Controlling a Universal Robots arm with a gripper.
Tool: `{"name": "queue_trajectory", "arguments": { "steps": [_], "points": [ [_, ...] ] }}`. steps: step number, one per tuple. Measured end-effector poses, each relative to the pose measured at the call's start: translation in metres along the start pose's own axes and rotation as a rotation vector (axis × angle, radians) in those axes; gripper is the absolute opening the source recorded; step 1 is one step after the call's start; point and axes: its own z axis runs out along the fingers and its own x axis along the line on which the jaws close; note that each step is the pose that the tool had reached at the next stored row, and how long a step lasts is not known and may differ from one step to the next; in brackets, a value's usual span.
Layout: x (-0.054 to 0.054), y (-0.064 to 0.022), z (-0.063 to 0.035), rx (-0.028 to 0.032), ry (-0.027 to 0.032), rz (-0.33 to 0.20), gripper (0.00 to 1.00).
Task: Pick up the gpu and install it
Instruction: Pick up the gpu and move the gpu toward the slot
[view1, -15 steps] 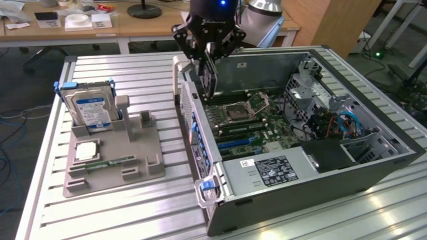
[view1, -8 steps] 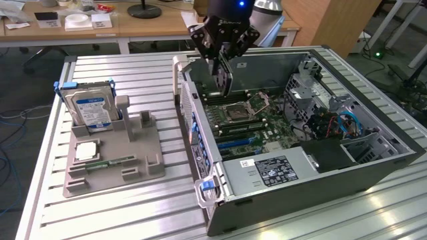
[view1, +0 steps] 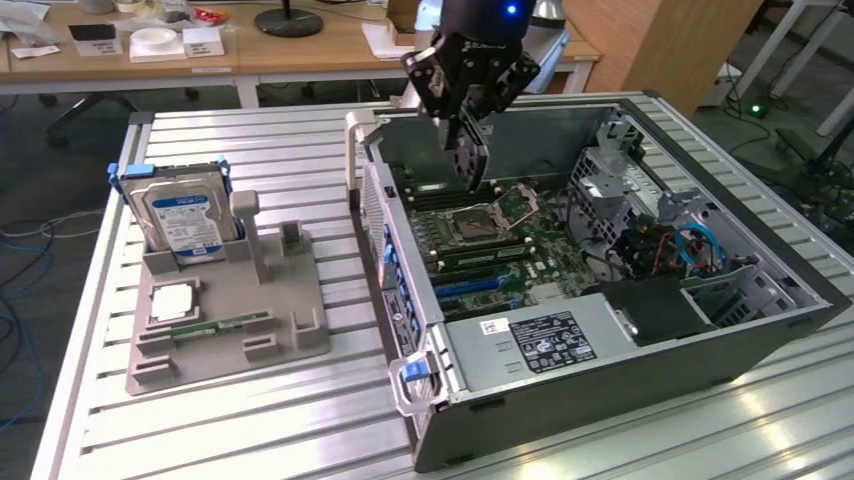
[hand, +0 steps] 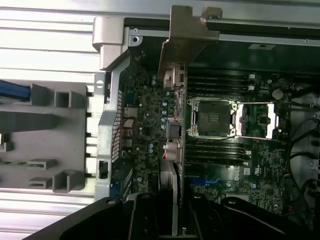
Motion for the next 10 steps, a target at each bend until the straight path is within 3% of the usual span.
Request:
{"name": "queue_trajectory", "arguments": {
  "steps": [10],
  "points": [
    [-0.026,-0.0009,0.0007,0.0001,0.0004,-0.006,0.28]
  ]
}}
